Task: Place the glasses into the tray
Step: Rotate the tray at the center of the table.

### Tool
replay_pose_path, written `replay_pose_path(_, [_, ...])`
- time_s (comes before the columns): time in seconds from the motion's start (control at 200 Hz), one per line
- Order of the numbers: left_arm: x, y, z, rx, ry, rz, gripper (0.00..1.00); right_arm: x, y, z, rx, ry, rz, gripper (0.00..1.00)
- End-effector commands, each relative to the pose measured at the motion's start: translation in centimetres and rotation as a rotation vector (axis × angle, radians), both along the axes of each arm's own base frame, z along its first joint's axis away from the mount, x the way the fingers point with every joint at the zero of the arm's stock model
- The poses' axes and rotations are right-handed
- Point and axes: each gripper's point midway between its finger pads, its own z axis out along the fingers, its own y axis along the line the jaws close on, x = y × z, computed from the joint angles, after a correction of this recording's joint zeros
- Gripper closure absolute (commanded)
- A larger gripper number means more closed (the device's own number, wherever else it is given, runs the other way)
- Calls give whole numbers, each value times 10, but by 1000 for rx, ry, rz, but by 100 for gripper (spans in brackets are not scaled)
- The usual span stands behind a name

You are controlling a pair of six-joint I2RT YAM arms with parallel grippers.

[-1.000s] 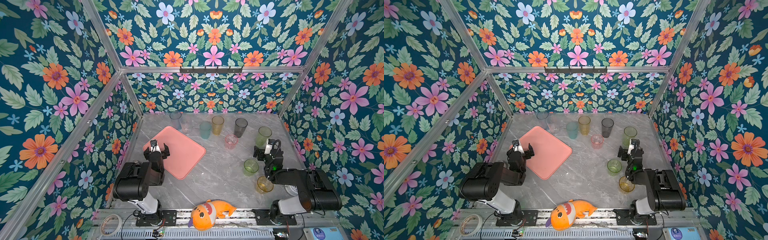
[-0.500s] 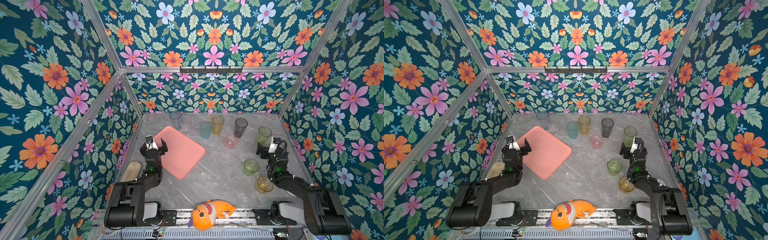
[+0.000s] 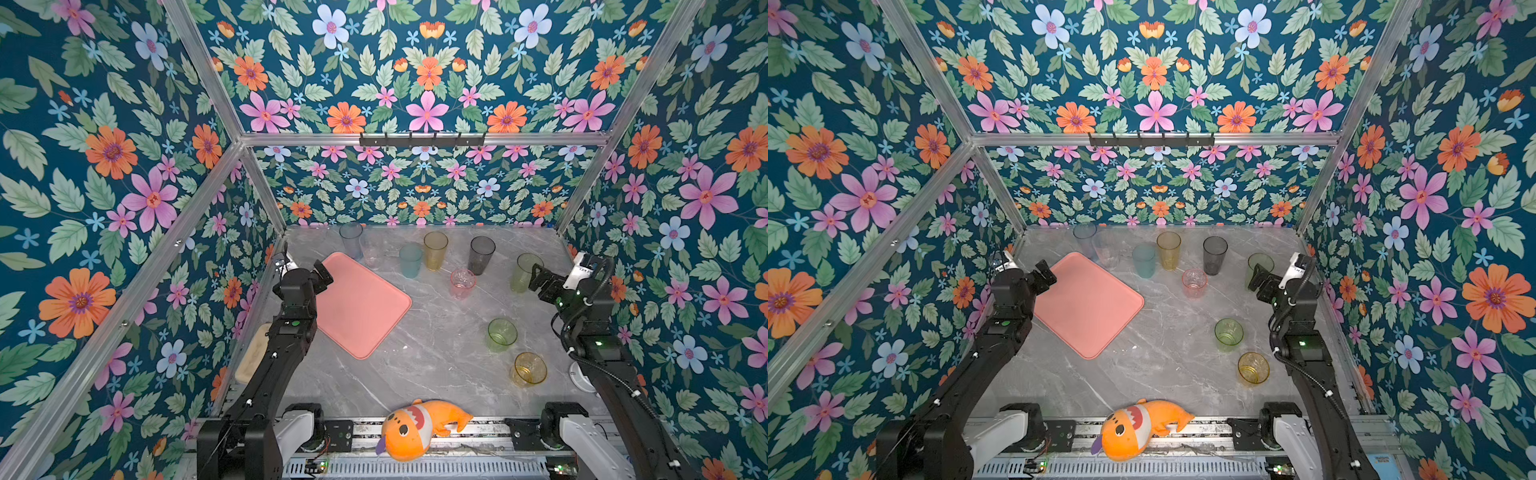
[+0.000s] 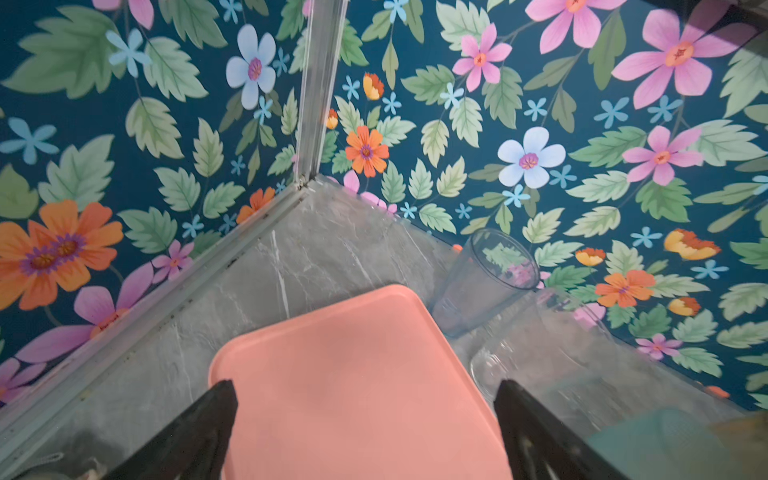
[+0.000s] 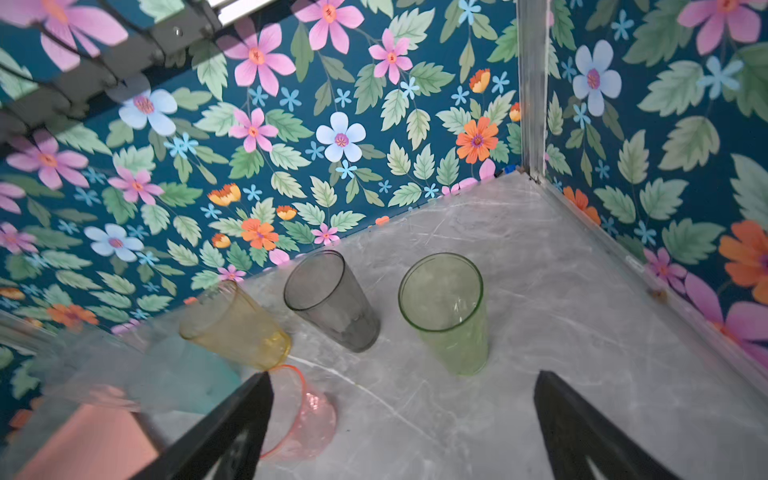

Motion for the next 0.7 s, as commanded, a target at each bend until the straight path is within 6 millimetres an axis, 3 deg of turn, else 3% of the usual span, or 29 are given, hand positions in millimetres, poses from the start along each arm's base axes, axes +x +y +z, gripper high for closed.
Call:
replay_pose_path(0.0, [-7,-31,-9,-96,82,-147,0,-24,29,-39,184,207,109,1])
replay_pose_path(0.085, [-14,-55,-10,-91,145,-247,0,-29,33,-51,256,263,103,1])
replay_pose_path(0.315, [-38,-111,-14,21,221,-391,0,-31,74,-48,417,304,305,1])
replay_pose_path(0.435, [-47,-135,-28,3,274,-458,0,-36,88,-43,478,322,363,1])
replay_pose_path(0.535, [-58,-166,-38,3,317,-609,1,-42,101,-39,482,333,401,2])
replay_pose_path(0.695, [-68,-184,-59,-28,384,-669,1,-51,130,-43,417,411,442,6])
